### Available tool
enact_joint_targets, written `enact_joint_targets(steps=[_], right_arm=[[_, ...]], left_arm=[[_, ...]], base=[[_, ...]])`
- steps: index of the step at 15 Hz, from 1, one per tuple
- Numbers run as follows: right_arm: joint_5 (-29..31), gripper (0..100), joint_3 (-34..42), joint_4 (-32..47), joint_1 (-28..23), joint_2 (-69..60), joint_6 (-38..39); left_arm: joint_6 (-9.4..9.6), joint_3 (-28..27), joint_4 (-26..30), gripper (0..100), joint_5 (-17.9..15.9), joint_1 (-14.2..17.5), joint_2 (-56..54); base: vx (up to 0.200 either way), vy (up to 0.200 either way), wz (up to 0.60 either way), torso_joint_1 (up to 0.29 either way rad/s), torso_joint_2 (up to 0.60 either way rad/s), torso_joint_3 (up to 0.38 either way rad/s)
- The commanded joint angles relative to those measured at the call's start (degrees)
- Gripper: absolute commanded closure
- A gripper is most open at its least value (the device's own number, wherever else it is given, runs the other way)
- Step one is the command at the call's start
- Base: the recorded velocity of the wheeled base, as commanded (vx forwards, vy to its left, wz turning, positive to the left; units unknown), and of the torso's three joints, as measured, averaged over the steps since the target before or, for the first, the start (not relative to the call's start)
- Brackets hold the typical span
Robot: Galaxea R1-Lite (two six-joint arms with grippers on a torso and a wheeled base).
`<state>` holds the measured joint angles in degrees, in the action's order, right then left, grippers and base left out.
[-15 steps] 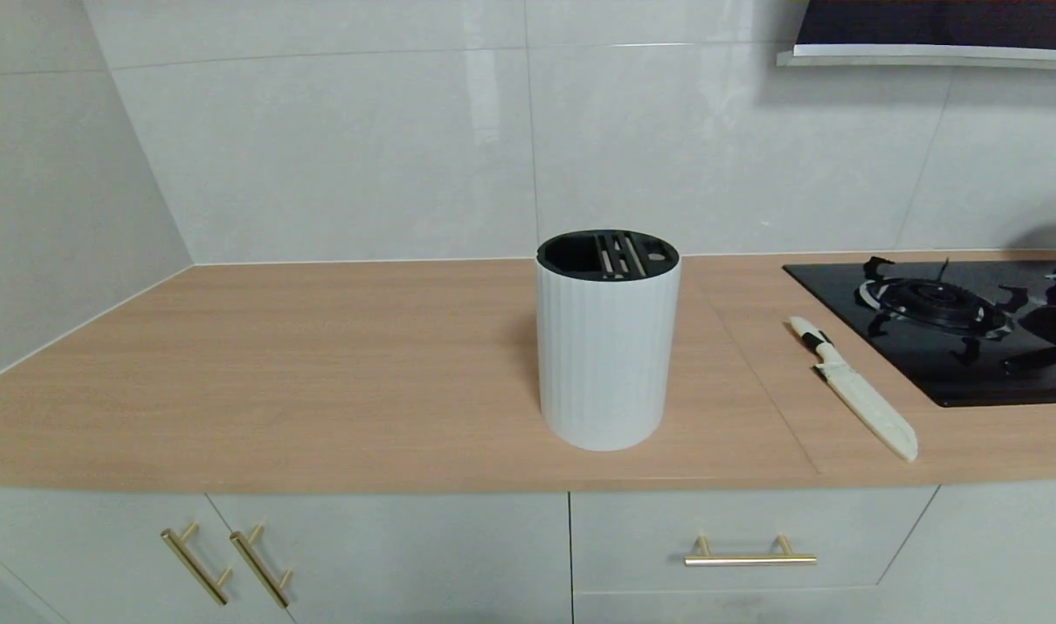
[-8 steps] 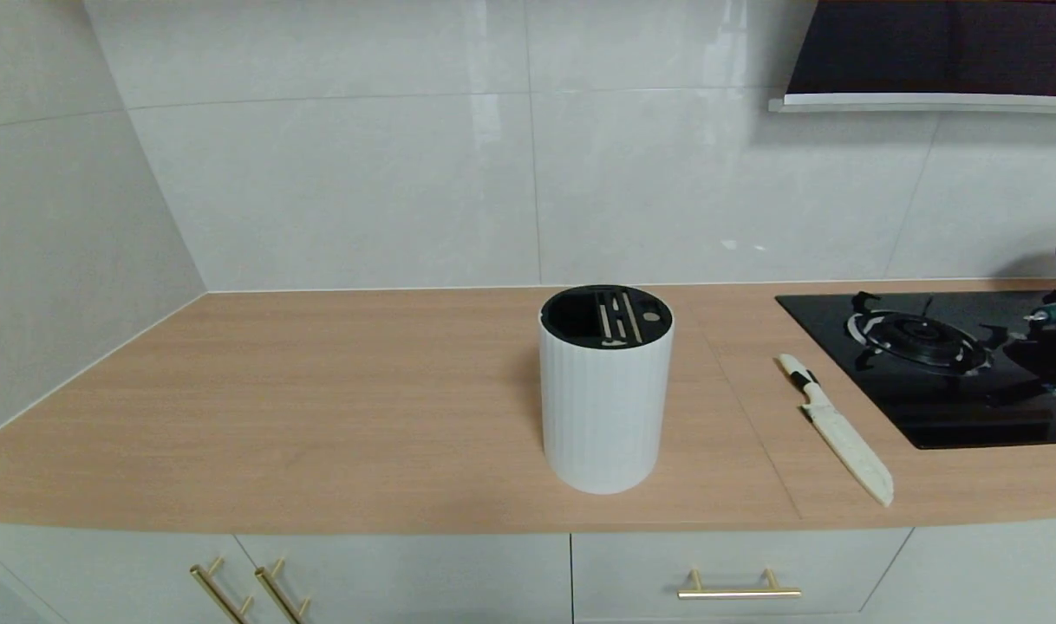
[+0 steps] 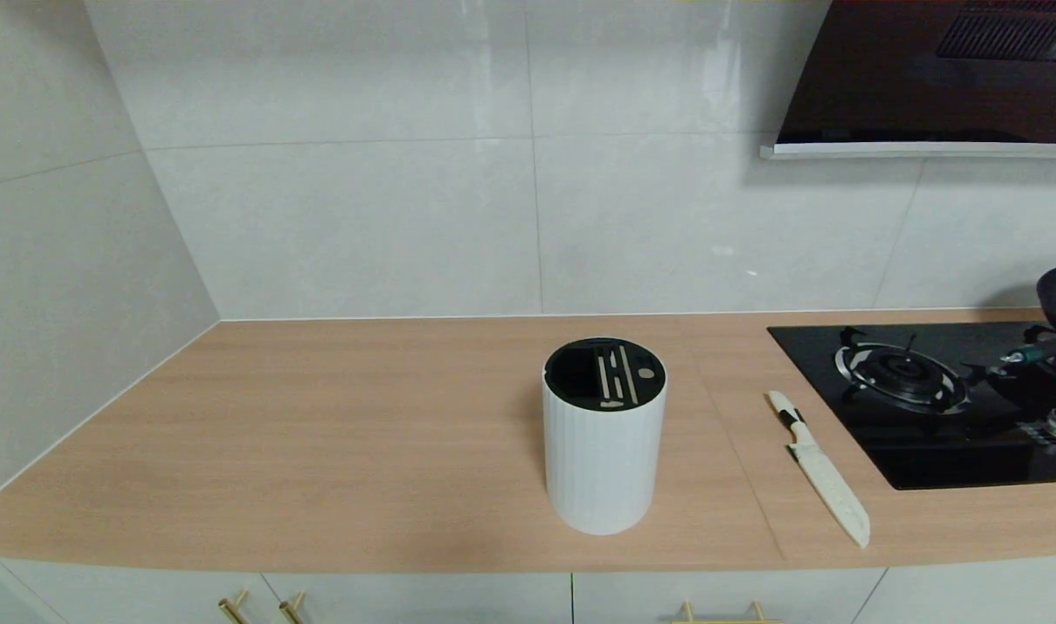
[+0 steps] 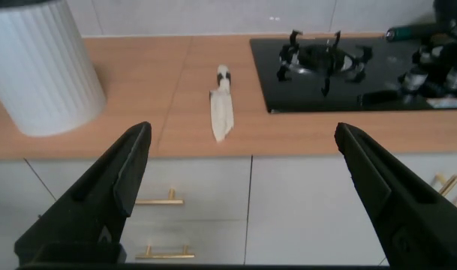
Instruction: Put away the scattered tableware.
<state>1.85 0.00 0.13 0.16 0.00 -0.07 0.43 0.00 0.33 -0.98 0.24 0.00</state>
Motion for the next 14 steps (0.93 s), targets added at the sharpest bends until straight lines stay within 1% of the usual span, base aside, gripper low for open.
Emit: enact_joint_targets(steps=[1, 8, 14], right_arm=[[0.0, 0, 0.0, 0.0, 0.0, 0.0, 0.0], [0.0, 0, 0.0, 0.0, 0.0, 0.1, 0.0], [0.1, 0, 0.0, 0.0, 0.0, 0.1, -0.3]], left_arm=[[0.01, 0.0, 0.0, 0, 0.0, 0.0, 0.0], [0.01, 0.0, 0.0, 0, 0.0, 0.0, 0.0], [0.01, 0.0, 0.0, 0, 0.0, 0.0, 0.0]], base=[[0.000, 0.000, 0.00, 0.212, -0.44, -0.251], [0.000, 0.000, 0.00, 0.186, -0.38, -0.200], [0.000, 0.000, 0.00, 0.015, -0.03, -0.014]])
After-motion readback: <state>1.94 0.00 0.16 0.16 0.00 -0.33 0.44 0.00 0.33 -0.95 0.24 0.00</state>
